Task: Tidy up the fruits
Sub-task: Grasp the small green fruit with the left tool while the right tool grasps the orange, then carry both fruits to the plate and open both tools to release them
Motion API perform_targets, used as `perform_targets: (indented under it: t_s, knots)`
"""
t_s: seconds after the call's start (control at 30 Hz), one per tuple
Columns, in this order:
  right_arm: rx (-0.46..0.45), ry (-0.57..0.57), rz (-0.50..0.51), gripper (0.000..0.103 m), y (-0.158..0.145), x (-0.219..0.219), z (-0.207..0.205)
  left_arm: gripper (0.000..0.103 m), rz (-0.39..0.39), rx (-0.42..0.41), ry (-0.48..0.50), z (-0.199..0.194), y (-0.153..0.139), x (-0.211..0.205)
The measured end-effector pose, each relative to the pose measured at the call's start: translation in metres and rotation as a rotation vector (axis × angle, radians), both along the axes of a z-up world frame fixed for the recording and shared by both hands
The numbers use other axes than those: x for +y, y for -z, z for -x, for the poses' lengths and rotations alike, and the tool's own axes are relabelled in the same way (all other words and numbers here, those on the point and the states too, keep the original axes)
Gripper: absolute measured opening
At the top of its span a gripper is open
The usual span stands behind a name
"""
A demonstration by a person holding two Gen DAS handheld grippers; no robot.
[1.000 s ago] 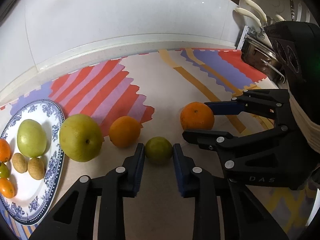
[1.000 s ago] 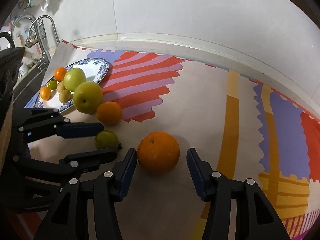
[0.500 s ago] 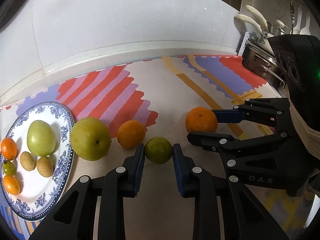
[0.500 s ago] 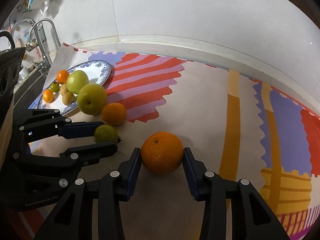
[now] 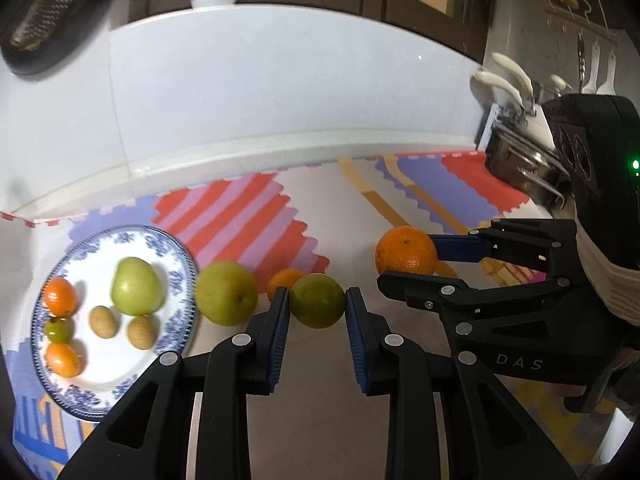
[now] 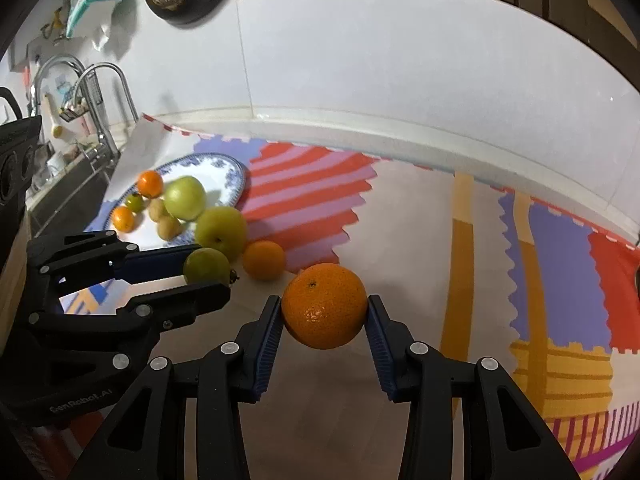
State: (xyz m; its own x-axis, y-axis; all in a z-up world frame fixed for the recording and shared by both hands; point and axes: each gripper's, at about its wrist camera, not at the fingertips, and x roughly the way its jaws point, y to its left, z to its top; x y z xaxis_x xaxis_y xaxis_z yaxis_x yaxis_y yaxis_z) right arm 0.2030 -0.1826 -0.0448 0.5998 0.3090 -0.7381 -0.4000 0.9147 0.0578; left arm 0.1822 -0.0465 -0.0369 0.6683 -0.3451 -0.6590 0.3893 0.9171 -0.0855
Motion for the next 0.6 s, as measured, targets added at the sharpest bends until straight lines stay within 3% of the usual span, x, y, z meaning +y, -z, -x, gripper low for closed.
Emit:
perform_targets:
  t_s: [0.6]
  knots:
    - [-0.112,-0.072,-0.092,0.043,-0.046,0.042,0.003,0.028,0.026,-0.121,-0.157,0.016,-0.041,0.052]
